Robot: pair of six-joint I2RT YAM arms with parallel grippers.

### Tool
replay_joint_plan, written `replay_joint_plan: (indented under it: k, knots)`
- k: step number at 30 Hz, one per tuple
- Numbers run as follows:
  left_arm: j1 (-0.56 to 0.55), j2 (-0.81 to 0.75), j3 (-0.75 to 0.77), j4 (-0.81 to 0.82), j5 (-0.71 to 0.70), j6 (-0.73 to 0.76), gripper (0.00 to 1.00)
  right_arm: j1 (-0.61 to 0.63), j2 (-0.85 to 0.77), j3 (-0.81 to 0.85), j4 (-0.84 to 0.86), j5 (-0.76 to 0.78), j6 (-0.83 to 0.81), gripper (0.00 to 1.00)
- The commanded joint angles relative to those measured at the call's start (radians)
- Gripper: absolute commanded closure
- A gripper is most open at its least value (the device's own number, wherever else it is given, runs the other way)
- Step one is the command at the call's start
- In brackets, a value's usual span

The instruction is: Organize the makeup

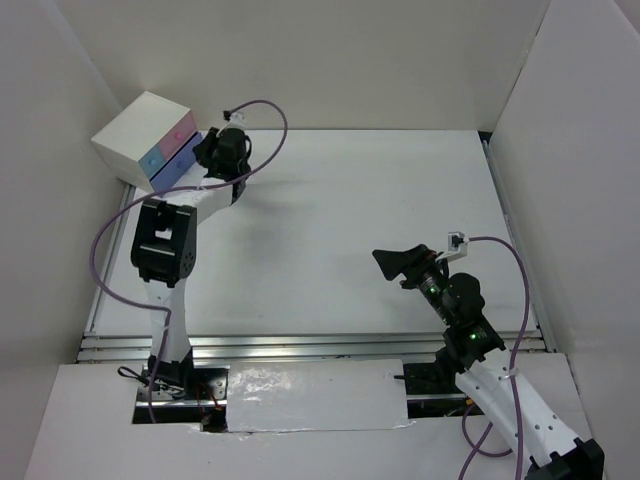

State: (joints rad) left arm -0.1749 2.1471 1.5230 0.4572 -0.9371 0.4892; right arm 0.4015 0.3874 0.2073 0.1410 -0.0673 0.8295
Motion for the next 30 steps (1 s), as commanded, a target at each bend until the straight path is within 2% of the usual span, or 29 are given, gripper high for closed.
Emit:
replay_joint_plan:
  k: [1, 3, 4, 5, 6, 7, 8, 9, 10, 11, 12, 14, 15, 19, 22, 24, 26, 27, 29, 30]
  knots:
    - [-0.093, -0.232, 0.040, 0.046, -0.020, -0.060, 0.77, 0.002, -0.031, 0.014, 0.048, 0.018, -0.004, 0.00]
    - [-0.149, -0.365, 0.061, -0.046, -0.043, -0.145, 0.72, 0.002, -0.050, 0.011, 0.042, 0.021, -0.009, 0.00]
    - [-0.165, -0.415, 0.074, -0.101, -0.054, -0.202, 0.65, 0.002, -0.068, 0.001, 0.046, 0.023, -0.010, 0.00]
    - [-0.194, -0.526, 0.095, -0.294, -0.028, -0.286, 0.62, 0.002, -0.076, -0.006, 0.055, 0.032, -0.012, 0.00]
    - [-0.201, -0.590, 0.126, -0.398, 0.015, -0.475, 0.57, 0.002, -0.091, -0.009, 0.057, 0.040, -0.016, 0.00]
    - [-0.204, -0.649, 0.134, -0.507, 0.077, -0.594, 0.32, 0.002, -0.097, -0.019, 0.060, 0.049, -0.023, 0.00]
    - [-0.202, -0.717, 0.123, -0.588, 0.216, -0.685, 0.24, 0.002, -0.102, -0.020, 0.057, 0.066, -0.029, 0.00]
    - [-0.204, -0.853, 0.064, -0.668, 0.300, -0.793, 0.16, 0.002, -0.110, -0.019, 0.049, 0.090, -0.039, 0.00]
    - [-0.207, -0.919, 0.025, -0.698, 0.373, -0.835, 0.06, 0.002, -0.114, 0.000, 0.013, 0.113, -0.046, 0.00]
    - [-0.216, -1.052, -0.063, -0.747, 0.462, -0.895, 0.05, 0.005, -0.122, 0.019, -0.022, 0.162, -0.050, 0.00]
    - [-0.221, -1.117, -0.105, -0.777, 0.493, -0.919, 0.01, 0.005, -0.140, 0.068, -0.058, 0.182, -0.064, 0.00]
    - [-0.224, -1.278, -0.200, -0.872, 0.538, -0.974, 0.01, 0.005, -0.183, 0.118, -0.144, 0.242, -0.096, 0.00]
    - [-0.225, -1.332, -0.231, -0.973, 0.555, -0.985, 0.00, 0.005, -0.196, 0.166, -0.177, 0.259, -0.105, 0.00]
    - [-0.225, -1.622, -0.357, -1.161, 0.572, -0.996, 0.01, 0.005, -0.246, 0.302, -0.349, 0.291, -0.133, 0.00]
    - [-0.224, -1.757, -0.383, -1.256, 0.537, -0.957, 0.01, 0.005, -0.285, 0.374, -0.428, 0.268, -0.144, 0.00]
    - [-0.225, -1.768, -0.415, -1.287, 0.477, -0.914, 0.00, 0.005, -0.306, 0.383, -0.451, 0.258, -0.151, 0.00]
    - [-0.225, -1.686, -0.435, -1.296, 0.504, -0.868, 0.01, 0.003, -0.311, 0.368, -0.465, 0.265, -0.130, 0.00]
    - [-0.224, -1.631, -0.445, -1.287, 0.570, -0.859, 0.01, 0.005, -0.311, 0.359, -0.468, 0.265, -0.124, 0.00]
    - [-0.225, -1.435, -0.480, -1.208, 0.630, -0.833, 0.01, 0.003, -0.326, 0.319, -0.457, 0.259, -0.092, 0.00]
    - [-0.225, -1.283, -0.486, -1.128, 0.653, -0.815, 0.01, 0.005, -0.334, 0.301, -0.434, 0.255, -0.080, 0.00]
